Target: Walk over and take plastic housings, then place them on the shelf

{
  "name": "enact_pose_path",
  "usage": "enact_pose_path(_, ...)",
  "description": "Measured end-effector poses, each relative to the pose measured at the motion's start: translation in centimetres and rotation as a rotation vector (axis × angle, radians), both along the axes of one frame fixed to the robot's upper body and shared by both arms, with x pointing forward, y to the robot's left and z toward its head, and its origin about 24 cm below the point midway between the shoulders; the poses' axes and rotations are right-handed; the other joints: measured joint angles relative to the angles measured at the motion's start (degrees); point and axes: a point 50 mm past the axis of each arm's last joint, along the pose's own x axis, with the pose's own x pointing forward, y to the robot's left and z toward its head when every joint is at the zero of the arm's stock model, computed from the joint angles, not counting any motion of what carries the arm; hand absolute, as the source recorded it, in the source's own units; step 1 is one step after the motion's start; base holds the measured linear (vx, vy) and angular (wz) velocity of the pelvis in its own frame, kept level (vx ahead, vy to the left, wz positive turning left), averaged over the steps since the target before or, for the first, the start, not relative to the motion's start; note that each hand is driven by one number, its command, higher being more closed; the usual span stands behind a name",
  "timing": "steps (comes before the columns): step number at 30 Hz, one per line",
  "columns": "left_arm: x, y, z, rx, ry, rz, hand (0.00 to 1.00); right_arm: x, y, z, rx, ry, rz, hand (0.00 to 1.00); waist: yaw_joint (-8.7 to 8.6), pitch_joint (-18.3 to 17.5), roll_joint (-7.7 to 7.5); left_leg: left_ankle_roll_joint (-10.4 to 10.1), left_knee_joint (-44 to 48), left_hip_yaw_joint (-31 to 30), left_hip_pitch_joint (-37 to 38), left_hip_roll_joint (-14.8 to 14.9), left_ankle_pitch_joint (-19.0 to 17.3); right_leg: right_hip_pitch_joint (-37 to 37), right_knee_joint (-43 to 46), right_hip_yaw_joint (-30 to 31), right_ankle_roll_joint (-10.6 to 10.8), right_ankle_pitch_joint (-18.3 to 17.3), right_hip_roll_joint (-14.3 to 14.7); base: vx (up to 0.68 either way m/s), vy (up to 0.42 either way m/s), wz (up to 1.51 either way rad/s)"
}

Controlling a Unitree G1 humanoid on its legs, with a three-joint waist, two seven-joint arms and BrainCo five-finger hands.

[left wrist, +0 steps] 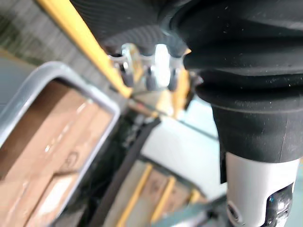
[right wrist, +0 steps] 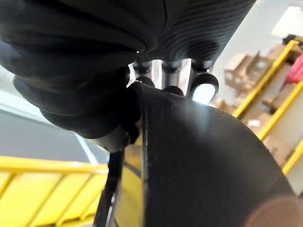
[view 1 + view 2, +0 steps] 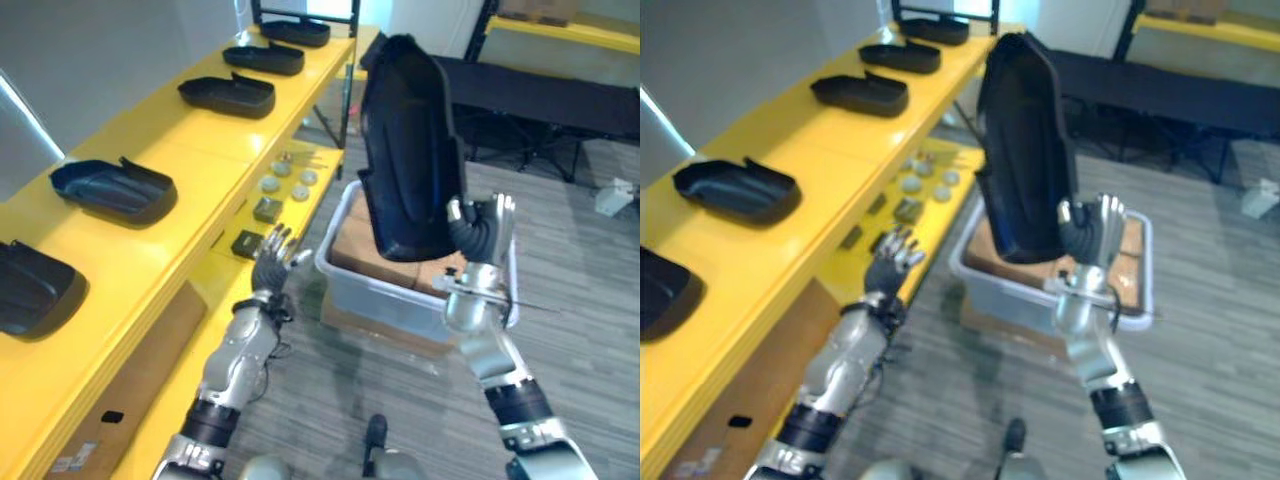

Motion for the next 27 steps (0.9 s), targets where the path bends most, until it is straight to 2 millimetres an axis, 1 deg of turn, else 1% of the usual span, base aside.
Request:
enact_pose_path(7, -0.2, -0.6, -0.7, 0.017, 0.040, -0.036, 0.00, -0.2, 2.4, -0.6, -0.014, 0.015, 0.122, 1.00, 0.51, -1.0, -0.09, 0.0, 0.0, 0.0, 0.0, -0.2, 0.0, 0.0, 0.0, 0.0, 0.2, 0.1, -0.2, 0.00, 0.003, 0.01)
enact_pose_path(9, -0.1, -0.6, -1.0, 0.019, 0.050, -0.046, 0.00, -0.4, 3.3, -0.8, -0.013, 0.021, 0.167, 1.00, 0.52, -1.1, -0.10, 0.0, 0.0, 0.0, 0.0, -0.3, 0.0, 0.1, 0.0, 0.1, 0.2, 0.1, -0.2, -0.04, 0.010, 0.00)
enact_pose_path(16, -0.2, -0.8, -1.1, 0.021, 0.051, -0.053, 0.00, -0.9, 5.8, -1.3, -0.048, 0.042, 0.306, 1.00, 0.53, -1.1, -0.08, 0.0, 0.5, 0.2, -0.1, -0.1, -0.1, 0.0, 0.0, 0.2, 0.0, 0.1, -0.1, -0.05, -0.001, -0.03)
enact_pose_path(20, -0.2, -0.8, -1.0, 0.019, 0.049, -0.050, 0.00, -1.2, 6.9, -1.5, -0.076, 0.051, 0.371, 1.00, 0.53, -1.2, -0.05, -0.1, 0.6, 0.2, -0.3, 0.1, -0.2, -0.1, 0.0, 0.2, -0.2, -0.1, 0.1, -0.01, -0.001, 0.00)
enact_pose_path(23, -0.2, -0.8, -1.1, 0.015, 0.049, -0.049, 0.00, -1.5, 7.7, -1.9, -0.092, 0.073, 0.414, 1.00, 0.51, -2.6, 0.15, -0.2, 0.7, 0.1, -1.0, 0.2, -0.2, -0.7, 0.0, 0.1, -0.3, -0.1, 0.3, 0.00, 0.000, 0.00)
enact_pose_path(26, -0.1, -0.8, -1.1, 0.009, 0.047, -0.047, 0.00, -1.5, 7.8, -2.0, -0.096, 0.082, 0.425, 1.00, 0.52, -3.2, 0.29, -0.2, 0.8, 0.1, -1.0, 0.2, -0.2, -0.7, 0.0, 0.1, -0.3, 0.1, 0.4, 0.00, 0.000, 0.00)
enact_pose_path(27, -0.2, -0.8, -1.0, -0.019, 0.051, -0.048, 0.00, -1.5, 7.9, -2.0, -0.095, 0.085, 0.427, 1.00, 0.52, -3.3, 0.31, -0.2, 0.7, 0.1, -1.0, 0.1, -0.2, -0.7, 0.0, 0.1, -0.3, 0.1, 0.3, 0.00, 0.000, 0.00)
